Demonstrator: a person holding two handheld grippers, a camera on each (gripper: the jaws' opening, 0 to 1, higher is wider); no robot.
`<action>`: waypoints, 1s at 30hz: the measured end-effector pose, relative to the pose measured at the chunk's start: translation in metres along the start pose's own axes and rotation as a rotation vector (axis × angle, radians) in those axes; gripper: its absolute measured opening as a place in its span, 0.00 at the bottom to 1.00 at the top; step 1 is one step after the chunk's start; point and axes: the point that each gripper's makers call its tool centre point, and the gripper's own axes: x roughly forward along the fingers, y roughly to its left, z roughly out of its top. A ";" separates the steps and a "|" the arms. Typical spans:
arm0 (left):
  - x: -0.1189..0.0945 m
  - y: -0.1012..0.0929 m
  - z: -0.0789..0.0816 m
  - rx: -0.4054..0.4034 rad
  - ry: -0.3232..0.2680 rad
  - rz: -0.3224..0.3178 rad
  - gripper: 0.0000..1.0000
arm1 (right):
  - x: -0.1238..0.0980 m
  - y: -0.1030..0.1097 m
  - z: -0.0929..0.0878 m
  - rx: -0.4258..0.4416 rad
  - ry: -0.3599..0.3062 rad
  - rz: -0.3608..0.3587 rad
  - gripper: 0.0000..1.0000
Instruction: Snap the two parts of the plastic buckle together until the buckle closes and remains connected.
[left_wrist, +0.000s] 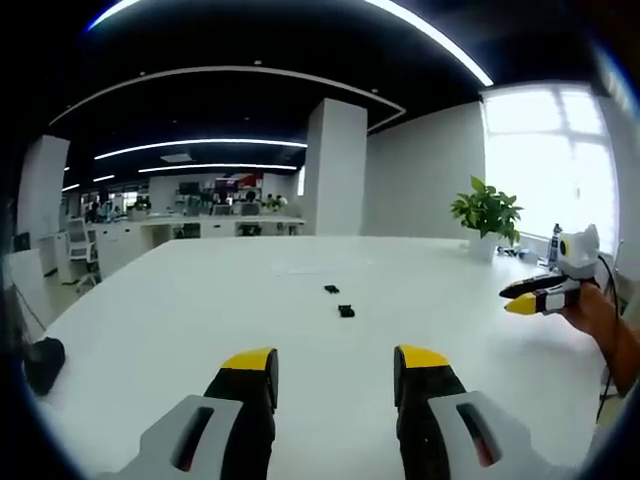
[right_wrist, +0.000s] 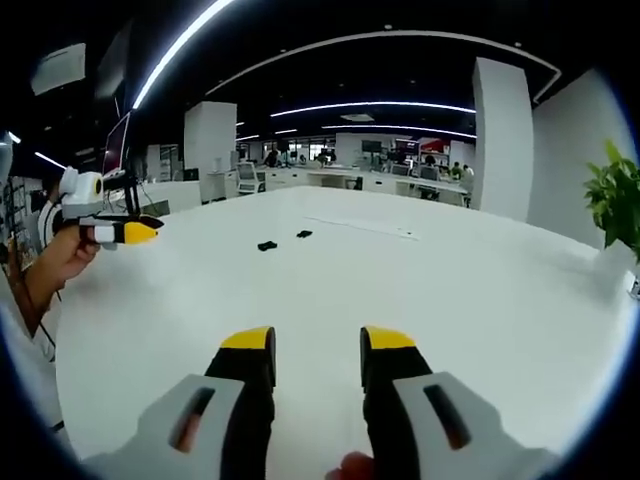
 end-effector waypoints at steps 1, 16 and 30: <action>0.001 0.000 0.000 0.004 0.002 -0.002 0.46 | 0.000 -0.001 0.001 0.002 -0.002 0.001 0.34; 0.017 -0.004 0.010 0.020 0.011 -0.052 0.46 | 0.017 -0.007 0.009 0.025 0.004 0.048 0.34; 0.030 -0.008 0.018 0.043 0.019 -0.077 0.44 | 0.032 -0.004 0.023 -0.004 0.017 0.092 0.32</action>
